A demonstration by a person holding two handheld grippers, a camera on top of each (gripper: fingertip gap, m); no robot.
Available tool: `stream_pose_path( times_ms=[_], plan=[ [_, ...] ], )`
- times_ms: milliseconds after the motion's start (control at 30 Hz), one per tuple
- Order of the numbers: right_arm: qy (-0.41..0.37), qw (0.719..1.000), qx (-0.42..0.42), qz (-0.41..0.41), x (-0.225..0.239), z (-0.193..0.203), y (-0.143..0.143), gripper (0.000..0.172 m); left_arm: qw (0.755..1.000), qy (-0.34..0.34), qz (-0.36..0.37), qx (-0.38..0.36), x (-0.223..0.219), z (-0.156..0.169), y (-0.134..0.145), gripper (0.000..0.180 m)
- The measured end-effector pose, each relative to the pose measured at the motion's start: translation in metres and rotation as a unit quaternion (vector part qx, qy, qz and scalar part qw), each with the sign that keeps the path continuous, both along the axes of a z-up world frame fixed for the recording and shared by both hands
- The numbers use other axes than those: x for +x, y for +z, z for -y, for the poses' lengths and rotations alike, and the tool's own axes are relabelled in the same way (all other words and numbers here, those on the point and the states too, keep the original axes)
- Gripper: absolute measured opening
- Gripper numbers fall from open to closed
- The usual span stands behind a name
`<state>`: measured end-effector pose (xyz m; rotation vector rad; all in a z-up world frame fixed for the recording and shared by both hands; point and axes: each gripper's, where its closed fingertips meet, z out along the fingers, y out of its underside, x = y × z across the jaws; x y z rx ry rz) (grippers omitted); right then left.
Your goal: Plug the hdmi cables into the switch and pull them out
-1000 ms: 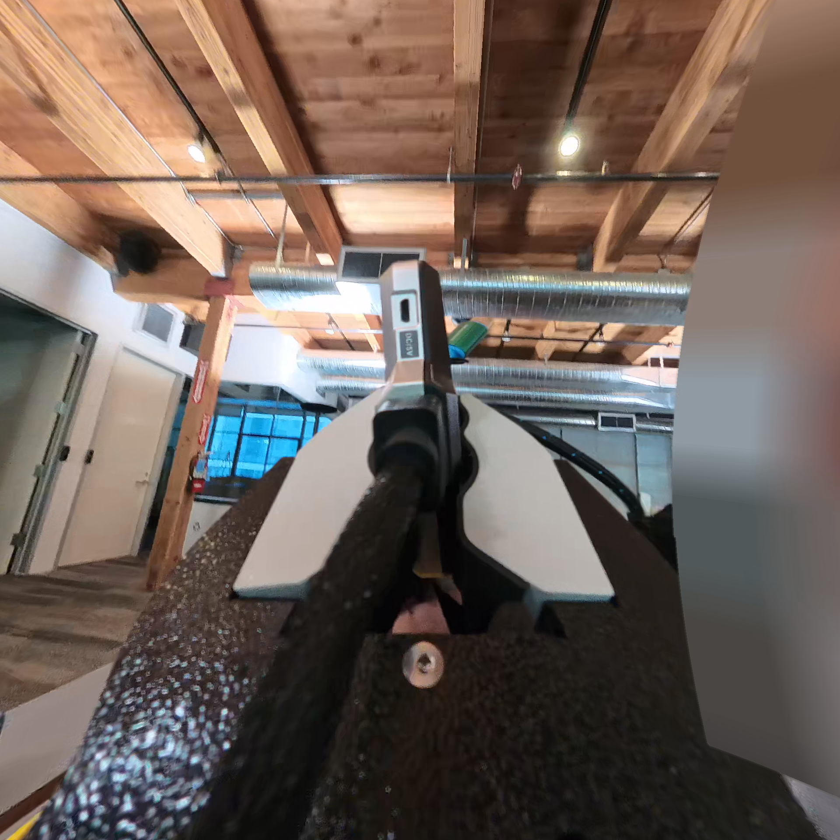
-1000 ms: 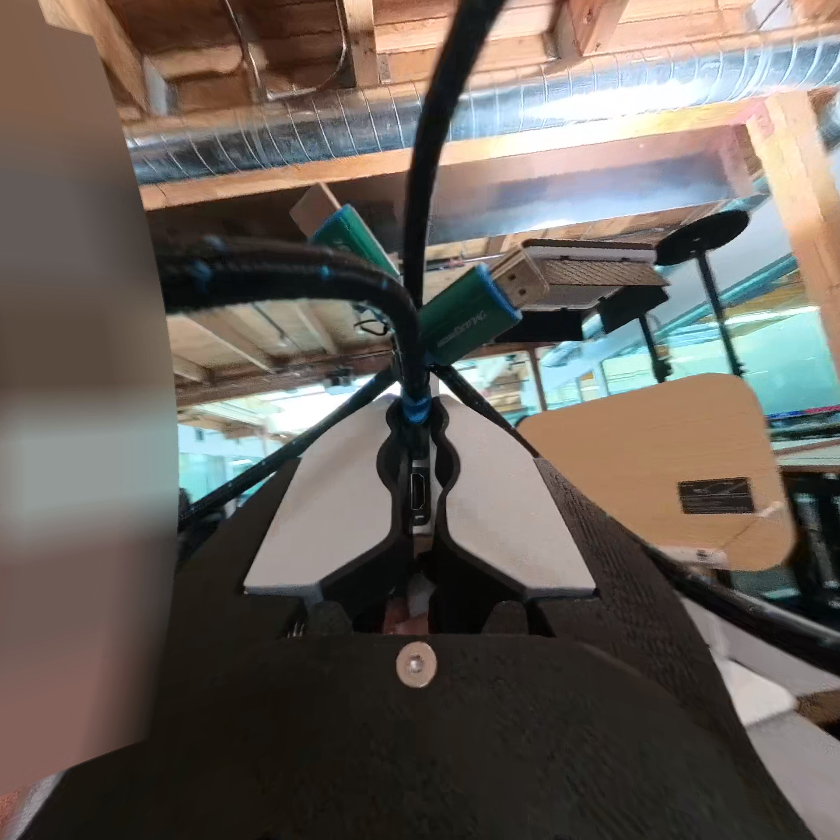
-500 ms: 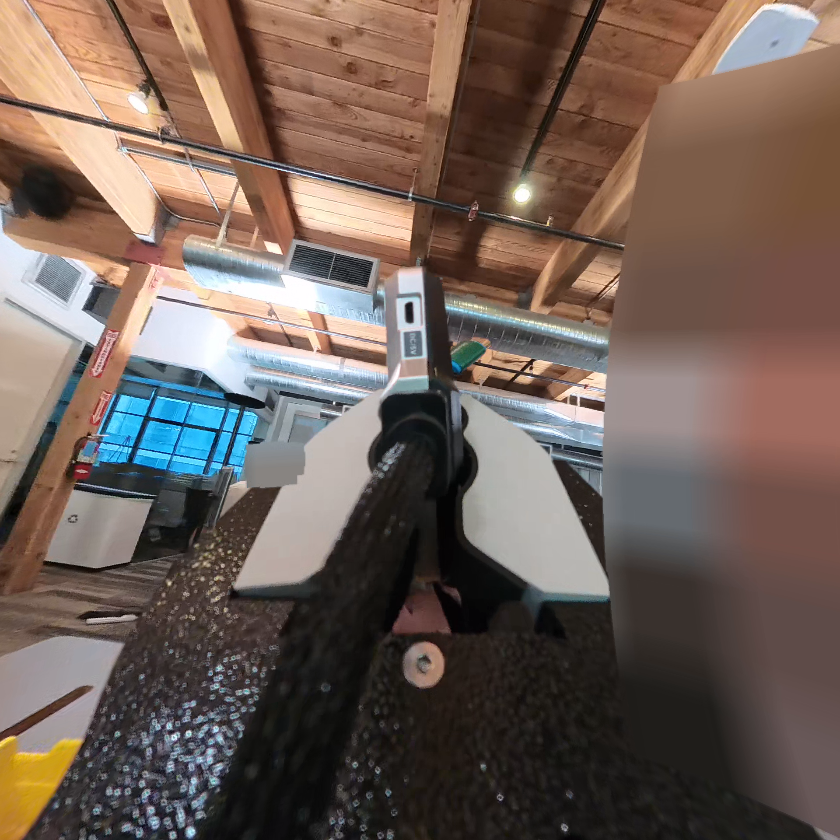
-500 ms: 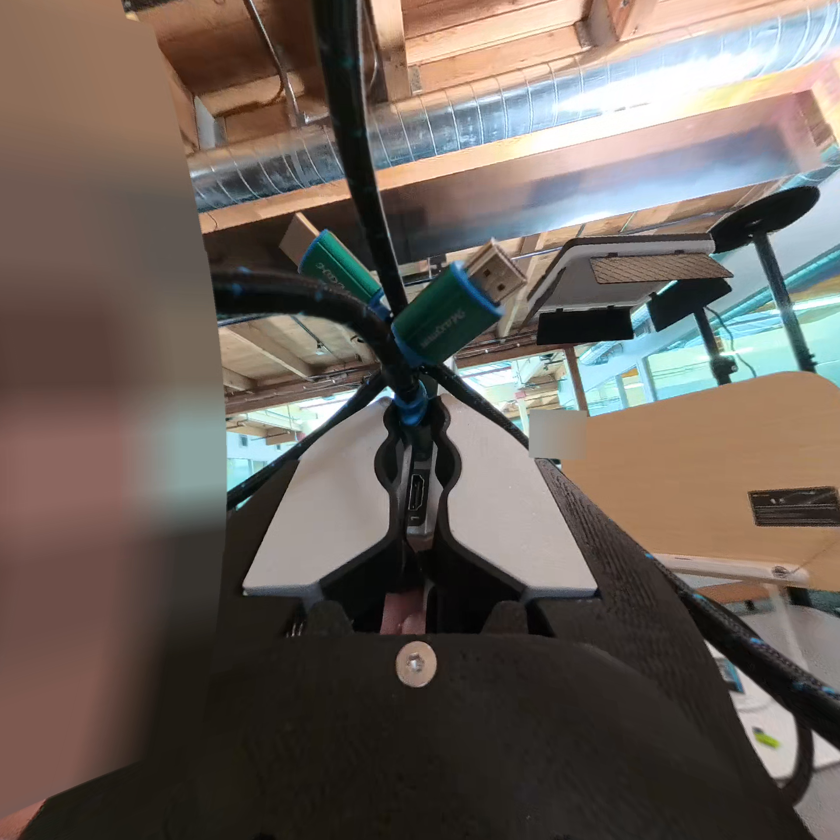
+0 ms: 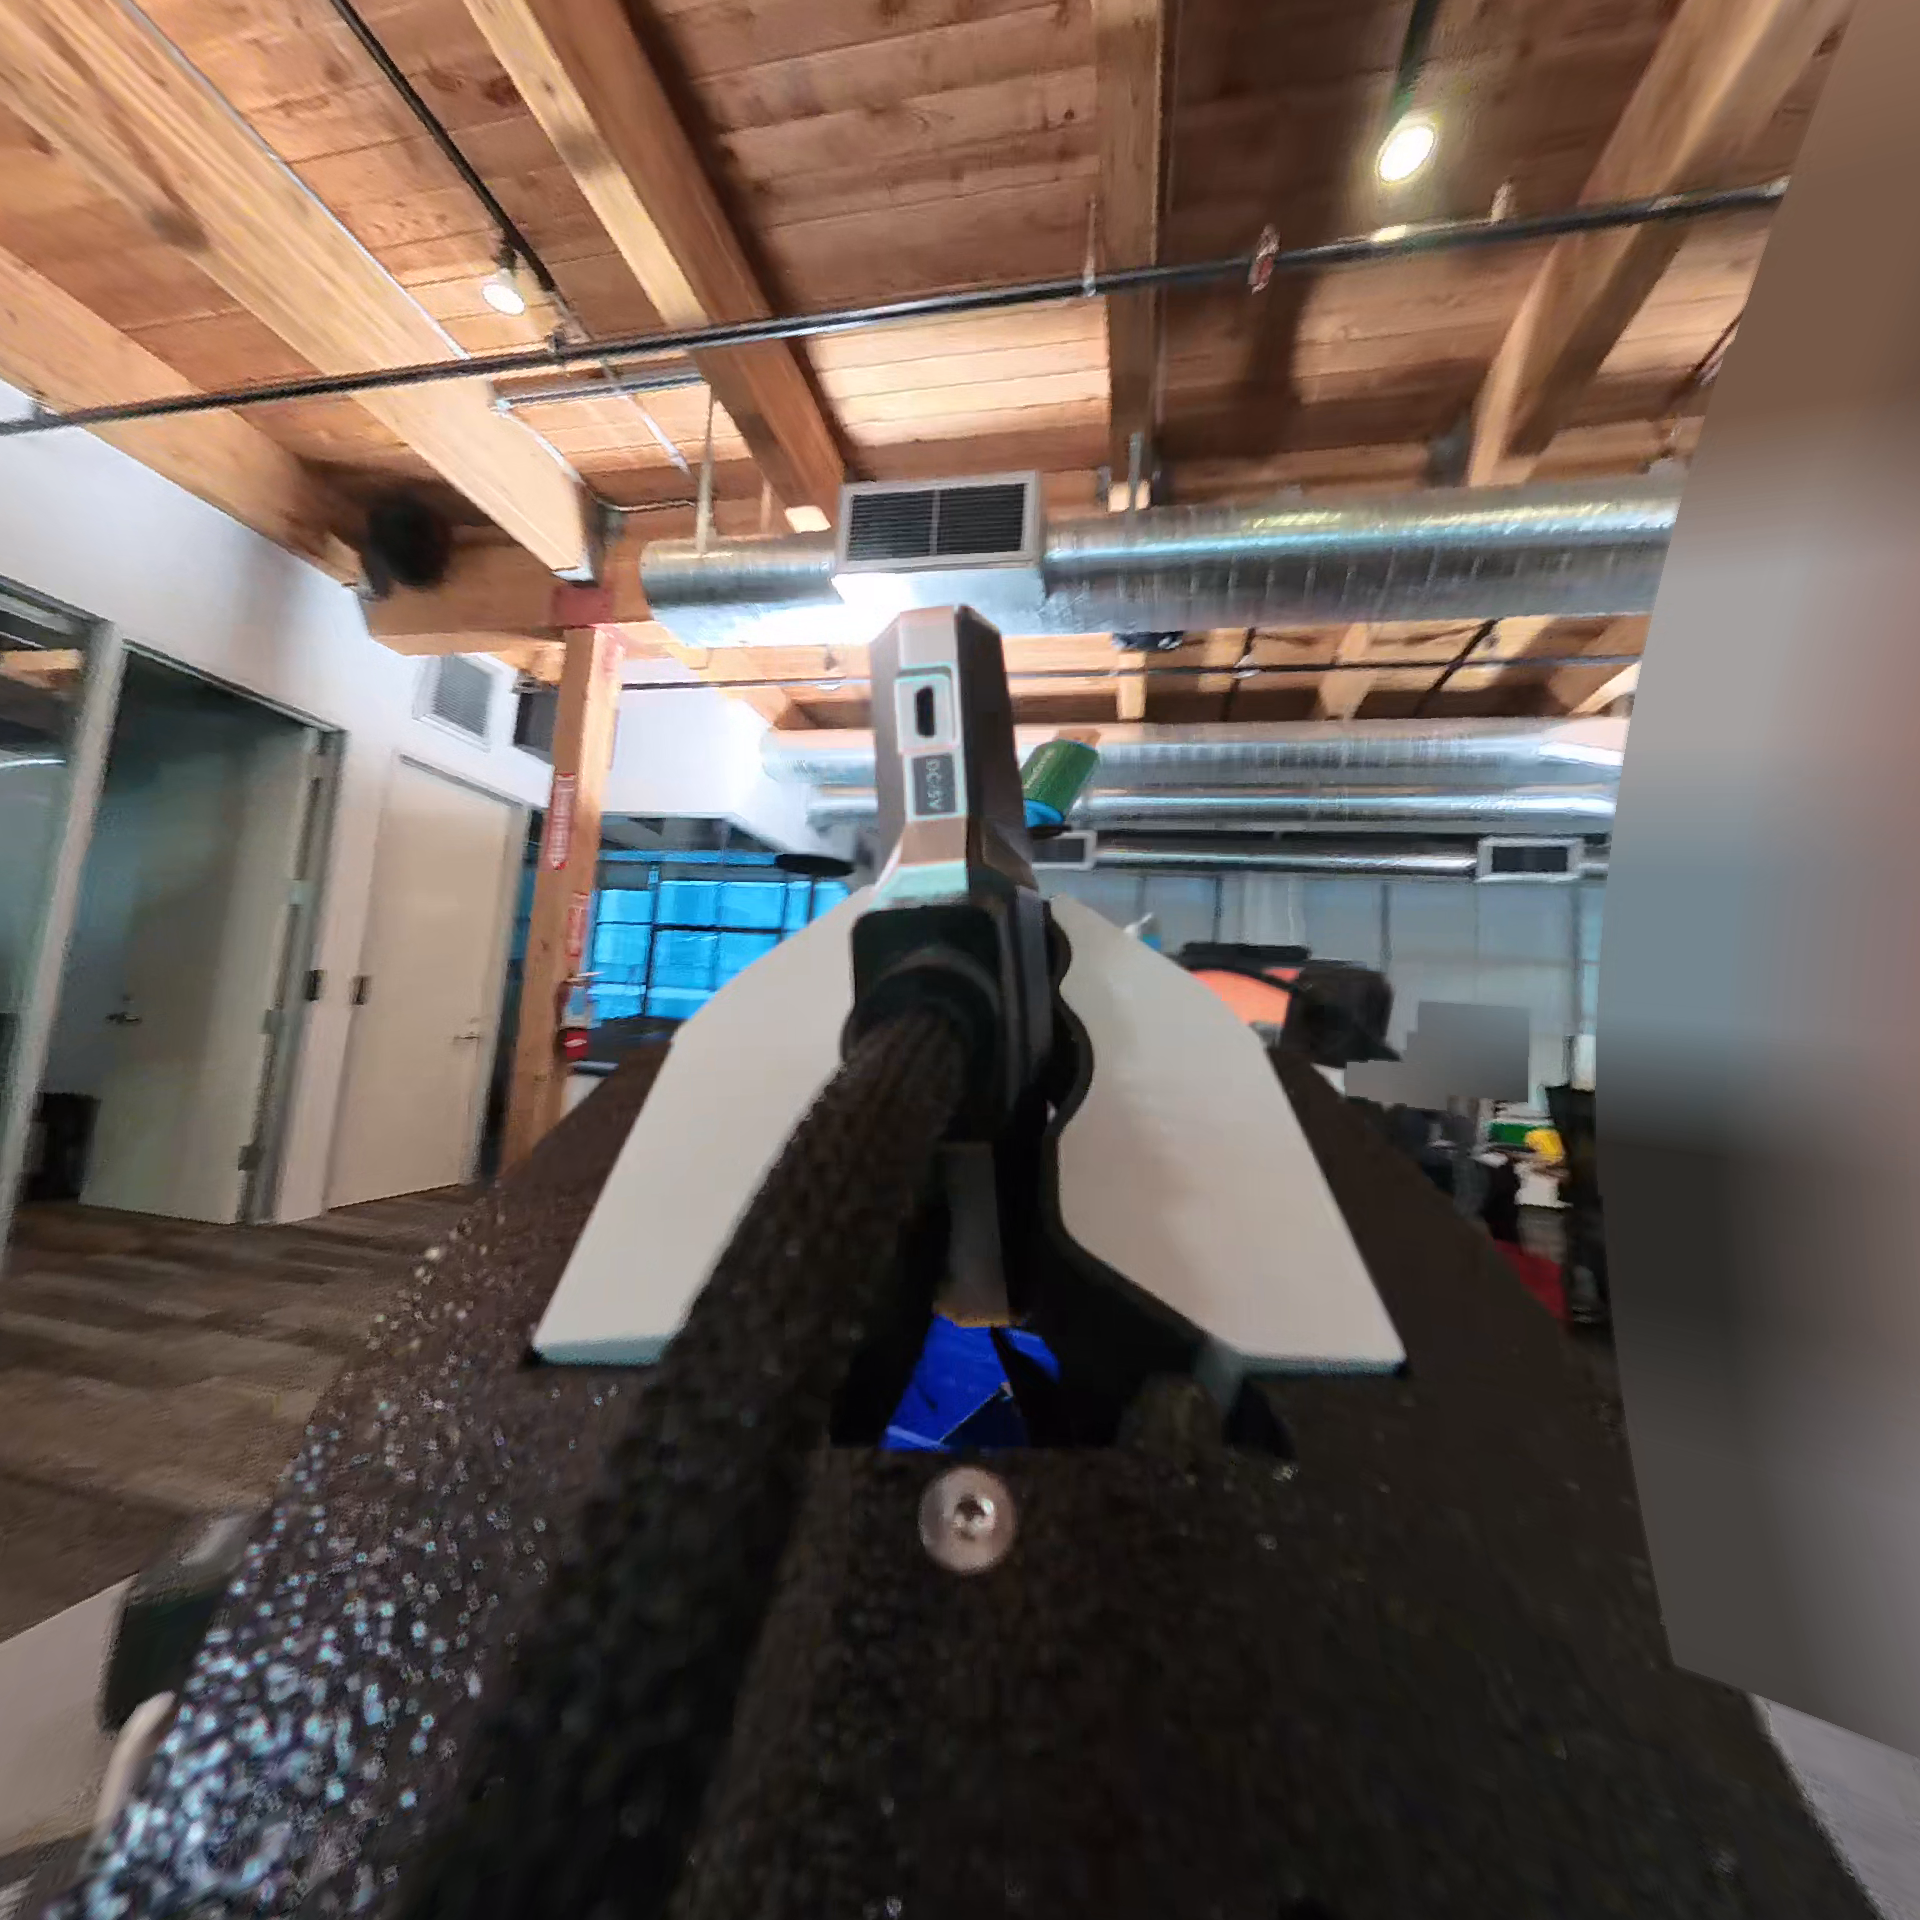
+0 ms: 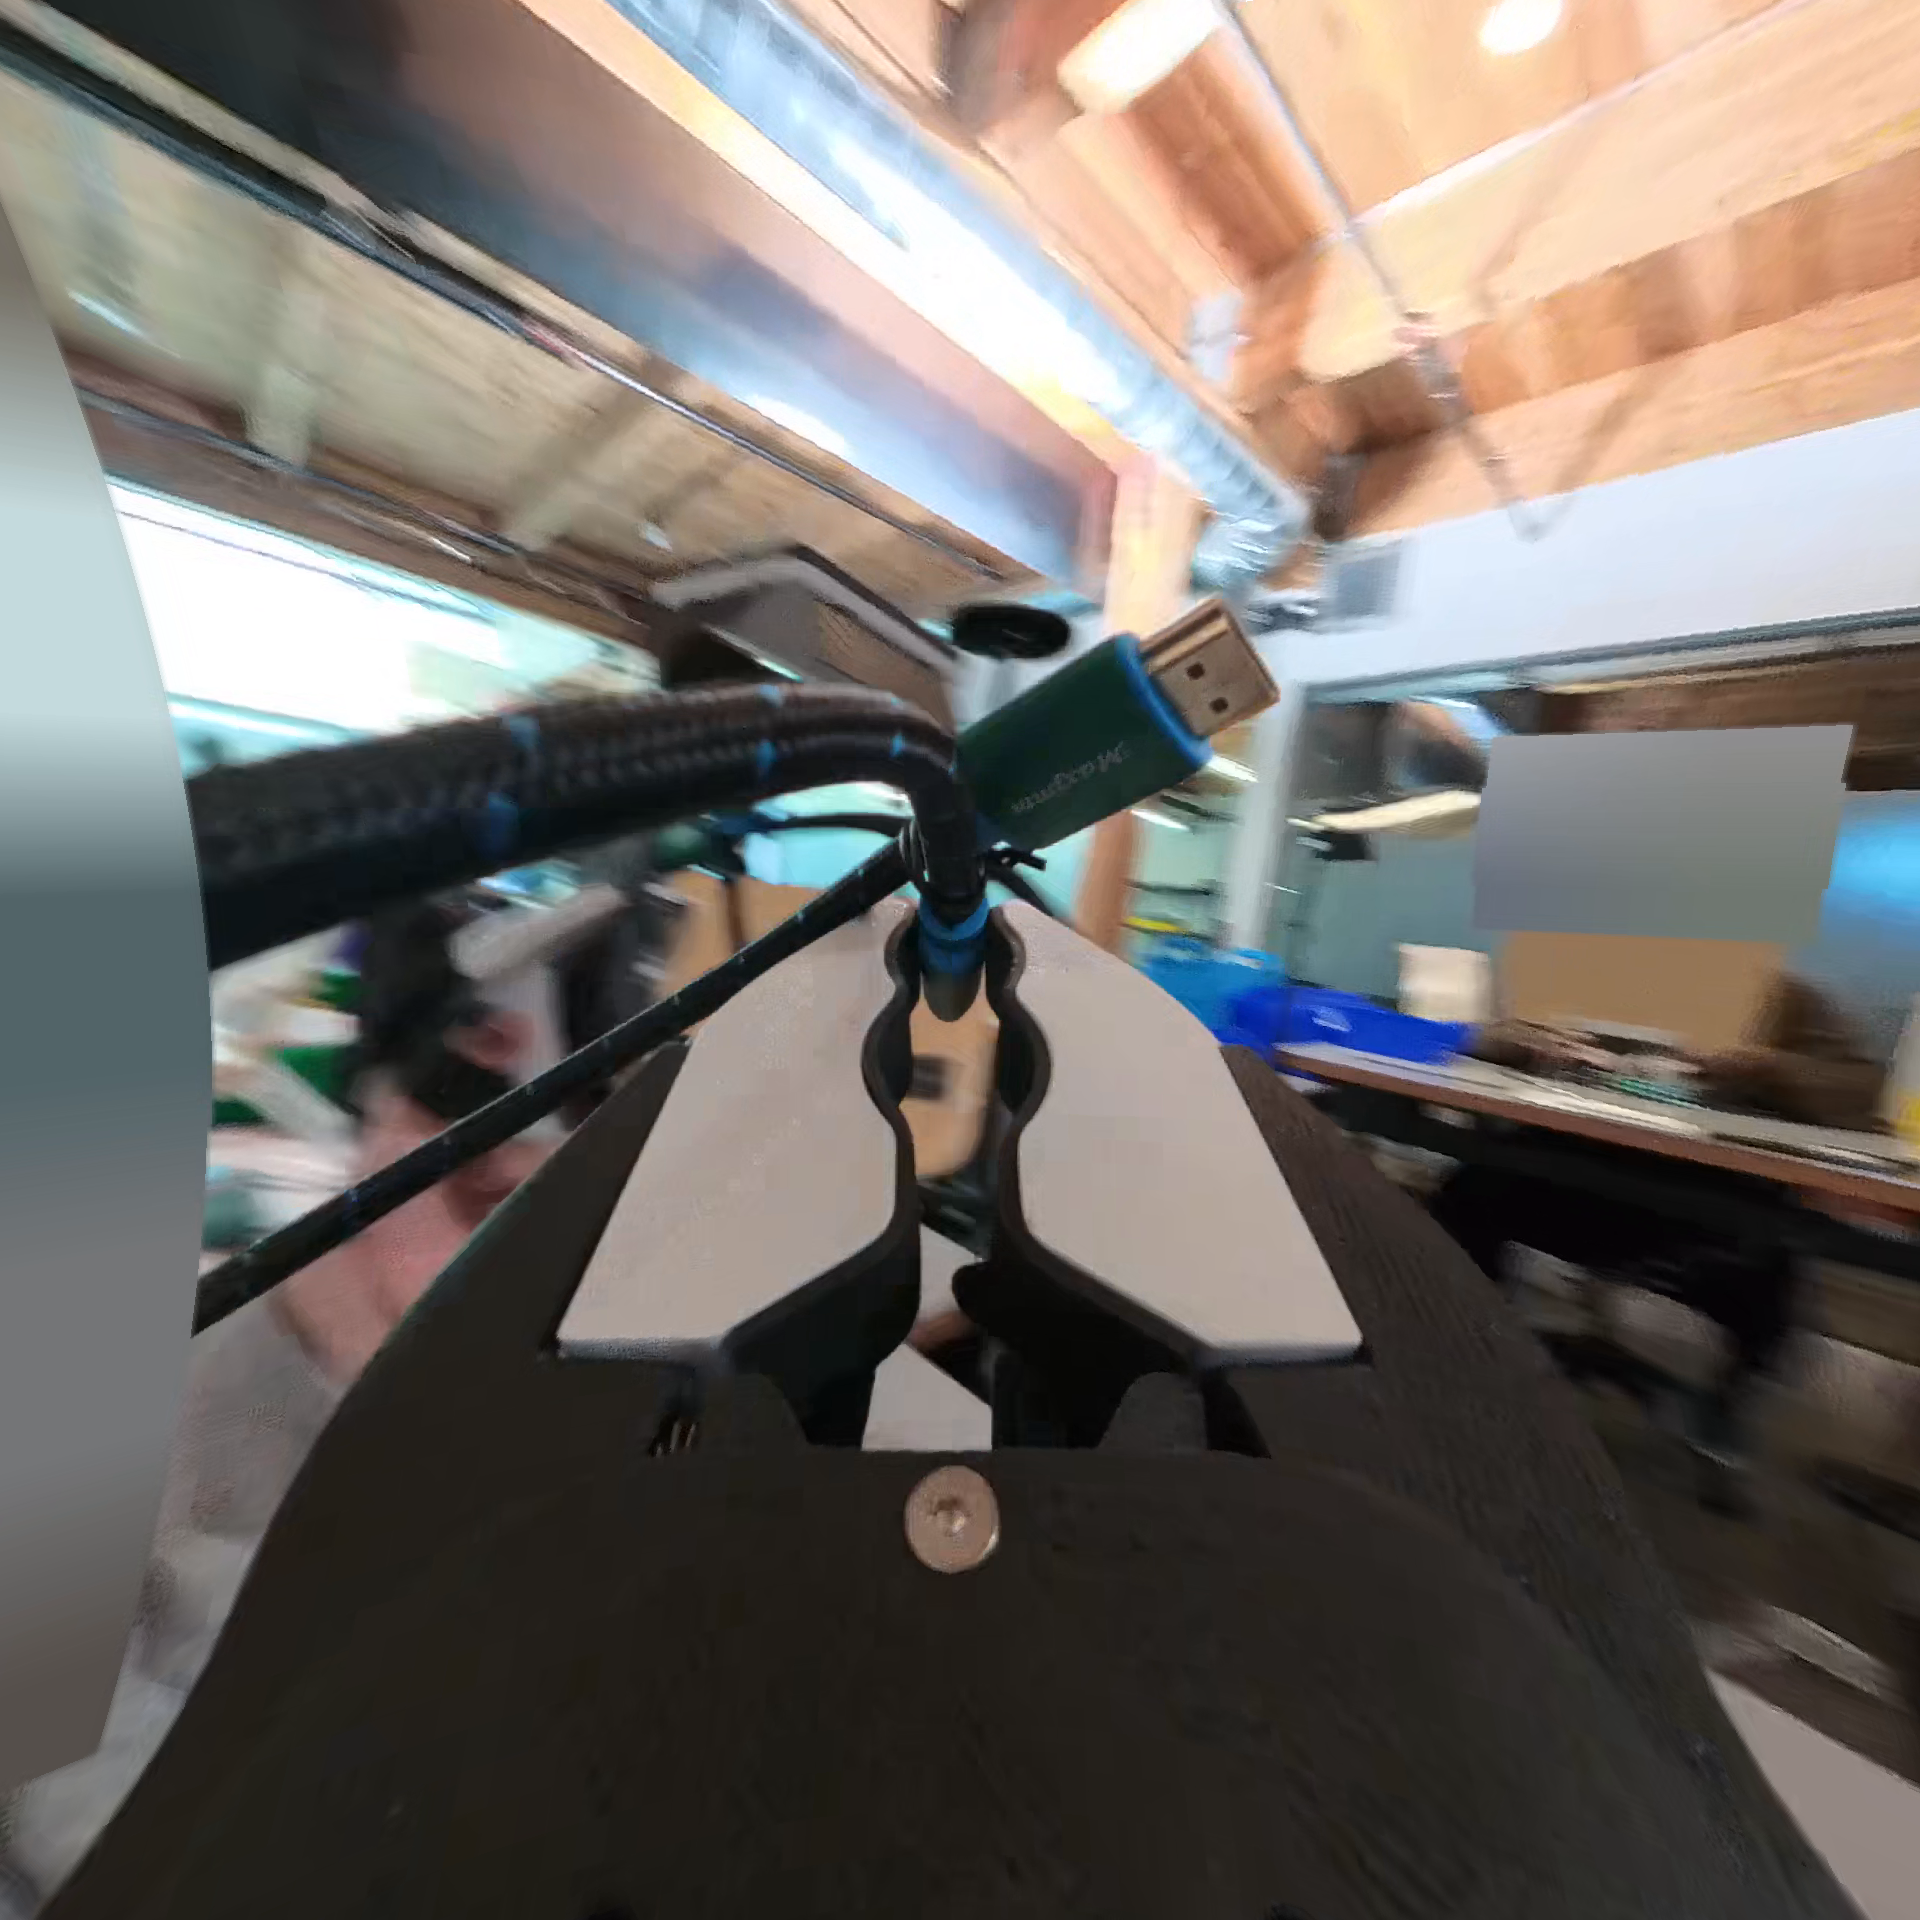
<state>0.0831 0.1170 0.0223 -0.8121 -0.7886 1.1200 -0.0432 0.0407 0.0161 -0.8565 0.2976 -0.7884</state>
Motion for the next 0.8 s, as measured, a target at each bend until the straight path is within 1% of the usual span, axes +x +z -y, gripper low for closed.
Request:
stream_pose_path(
  times_ms=[33,67,100,133,167,200,233,267,300,333,367,400,433,500,567,600,633,667,700,733,767,800],
  plan=[
    [-0.063,0.998,0.004,0.029,0.015,-0.017,-0.007,0.010,1.000,-0.020,0.010,0.006,-0.002,0.003,0.002,0.024],
    [-0.127,0.989,0.008,0.073,0.031,-0.035,-0.017,0.010,0.999,-0.038,0.018,0.007,-0.003,0.005,0.003,0.024],
    [-0.195,0.972,0.009,0.129,0.049,-0.056,-0.030,0.010,0.998,-0.052,0.020,0.001,-0.004,0.004,0.003,0.024],
    [-0.269,0.945,0.011,0.185,0.071,-0.079,-0.043,0.010,0.998,-0.059,0.021,-0.006,-0.005,0.002,0.002,0.024],
    [-0.346,0.907,0.020,0.238,0.096,-0.102,-0.056,0.010,0.998,-0.062,0.021,-0.011,-0.006,0.000,0.000,0.024],
    [-0.418,0.857,0.036,0.298,0.123,-0.122,-0.070,0.011,0.997,-0.065,0.023,-0.017,-0.006,-0.002,-0.001,0.024],
    [-0.487,0.794,0.054,0.360,0.152,-0.139,-0.084,0.011,0.997,-0.071,0.024,-0.022,-0.006,-0.004,-0.002,0.024],
    [-0.547,0.721,0.081,0.417,0.181,-0.154,-0.096,0.011,0.996,-0.079,0.021,-0.026,-0.004,-0.005,-0.004,0.024],
    [-0.589,0.644,0.123,0.472,0.206,-0.165,-0.106,0.011,0.996,-0.085,0.016,-0.030,-0.001,-0.007,-0.005,0.024],
    [-0.613,0.569,0.170,0.522,0.225,-0.173,-0.116,0.011,0.996,-0.086,0.013,-0.034,0.001,-0.008,-0.006,0.024],
    [-0.621,0.505,0.209,0.562,0.240,-0.180,-0.127,0.011,0.996,-0.083,0.008,-0.035,0.003,-0.009,-0.007,0.025],
    [-0.610,0.462,0.239,0.598,0.249,-0.185,-0.142,0.010,0.996,-0.079,0.002,-0.036,0.004,-0.010,-0.008,0.025],
    [-0.581,0.441,0.259,0.632,0.252,-0.188,-0.160,0.010,0.996,-0.077,-0.003,-0.036,0.006,-0.010,-0.009,0.024],
    [-0.525,0.429,0.303,0.670,0.248,-0.190,-0.188,0.010,0.996,-0.078,-0.012,-0.032,0.009,-0.009,-0.009,0.024],
    [-0.408,0.431,0.354,0.723,0.235,-0.183,-0.229,0.010,0.996,-0.088,-0.014,-0.029,0.012,-0.008,-0.010,0.025],
    [-0.344,0.432,0.364,0.750,0.229,-0.178,-0.252,0.010,0.995,-0.093,-0.014,-0.029,0.014,-0.008,-0.010,0.024],
    [-0.291,0.436,0.346,0.778,0.228,-0.173,-0.273,0.010,0.995,-0.097,-0.014,-0.030,0.015,-0.008,-0.011,0.025],
    [-0.255,0.441,0.313,0.802,0.228,-0.171,-0.290,0.010,0.994,-0.102,-0.014,-0.033,0.017,-0.009,-0.011,0.025],
    [-0.230,0.440,0.291,0.818,0.228,-0.170,-0.302,0.011,0.994,-0.106,-0.014,-0.036,0.018,-0.010,-0.013,0.024],
    [-0.219,0.436,0.283,0.826,0.228,-0.172,-0.307,0.011,0.993,-0.111,-0.014,-0.040,0.020,-0.012,-0.014,0.025],
    [-0.222,0.434,0.275,0.829,0.229,-0.176,-0.306,0.014,0.992,-0.115,-0.013,-0.043,0.021,-0.013,-0.015,0.025],
    [-0.231,0.438,0.254,0.831,0.230,-0.180,-0.302,0.026,0.992,-0.120,-0.013,-0.047,0.022,-0.014,-0.016,0.024]
  ],
)
